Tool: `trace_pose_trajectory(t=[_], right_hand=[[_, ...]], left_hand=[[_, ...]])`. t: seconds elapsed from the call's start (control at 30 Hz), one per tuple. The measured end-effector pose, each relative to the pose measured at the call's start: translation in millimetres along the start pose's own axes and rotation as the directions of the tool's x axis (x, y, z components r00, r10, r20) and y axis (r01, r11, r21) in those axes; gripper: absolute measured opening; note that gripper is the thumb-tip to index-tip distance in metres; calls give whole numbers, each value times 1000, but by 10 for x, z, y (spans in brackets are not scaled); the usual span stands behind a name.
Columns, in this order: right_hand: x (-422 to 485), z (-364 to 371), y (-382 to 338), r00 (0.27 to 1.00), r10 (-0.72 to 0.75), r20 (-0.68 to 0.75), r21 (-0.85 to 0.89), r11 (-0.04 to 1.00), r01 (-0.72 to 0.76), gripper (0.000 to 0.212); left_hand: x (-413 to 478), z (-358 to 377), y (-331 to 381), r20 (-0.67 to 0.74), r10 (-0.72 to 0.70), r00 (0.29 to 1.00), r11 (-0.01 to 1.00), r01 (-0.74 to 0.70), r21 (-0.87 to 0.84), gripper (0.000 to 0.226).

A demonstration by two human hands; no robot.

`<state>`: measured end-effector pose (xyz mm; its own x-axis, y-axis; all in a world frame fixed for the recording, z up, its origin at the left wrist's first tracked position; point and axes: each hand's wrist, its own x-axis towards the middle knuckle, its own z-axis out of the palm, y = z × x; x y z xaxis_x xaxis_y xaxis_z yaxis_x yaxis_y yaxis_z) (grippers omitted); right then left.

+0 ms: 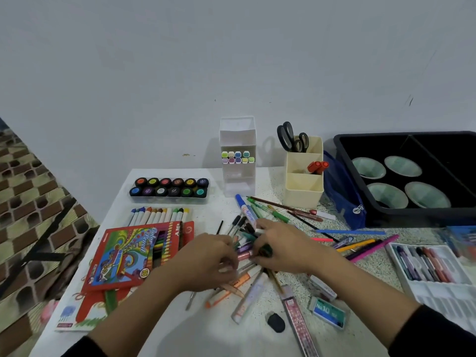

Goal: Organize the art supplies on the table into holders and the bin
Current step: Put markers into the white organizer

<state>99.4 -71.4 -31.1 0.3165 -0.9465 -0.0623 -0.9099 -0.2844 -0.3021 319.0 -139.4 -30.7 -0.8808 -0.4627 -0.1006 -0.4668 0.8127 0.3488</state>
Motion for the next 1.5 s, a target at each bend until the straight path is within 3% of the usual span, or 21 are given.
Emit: trace_pose_trajectory(t=[0.23,0.43,0.67,0.87,1.1,1.2,1.33,1.43,1.5], right_hand=[[-23,-7,176,989,144,-44,51,989,-142,9],[-8,26,244,985,173,-25,164,972,-167,7],[78,-103,245,944,299,-140,462,863,-205,22],[287,-376,271,904,338,-263,474,861,-184,22],[550,-680,221,836,366,-408,512,850,-123,20],[681,-768,231,837,378,-395,512,847,-142,16],[737,-815,263,847,251,-469,315,943,-105,22],[715,-768,340,802,228,-553,171,972,-159,28],[705,-733,371,750,266,-605,211,962,-171,29]], left_hand=[[177,126,186,29,81,996,982,-84,169,30],[309,188,265,45,9,999,977,-18,211,25],[350,-106,108,-142,-130,981,966,93,-240,24],[488,-530,-85,-348,-260,901,896,90,-434,31],[704,-945,-114,-402,-381,833,647,-71,-759,17],[777,-1007,-74,-411,-391,824,602,-108,-791,18],[799,-998,-62,-359,-395,845,584,-71,-809,22],[767,-965,-97,-277,-418,865,642,65,-764,23],[772,-917,-184,-256,-429,866,697,137,-704,26]])
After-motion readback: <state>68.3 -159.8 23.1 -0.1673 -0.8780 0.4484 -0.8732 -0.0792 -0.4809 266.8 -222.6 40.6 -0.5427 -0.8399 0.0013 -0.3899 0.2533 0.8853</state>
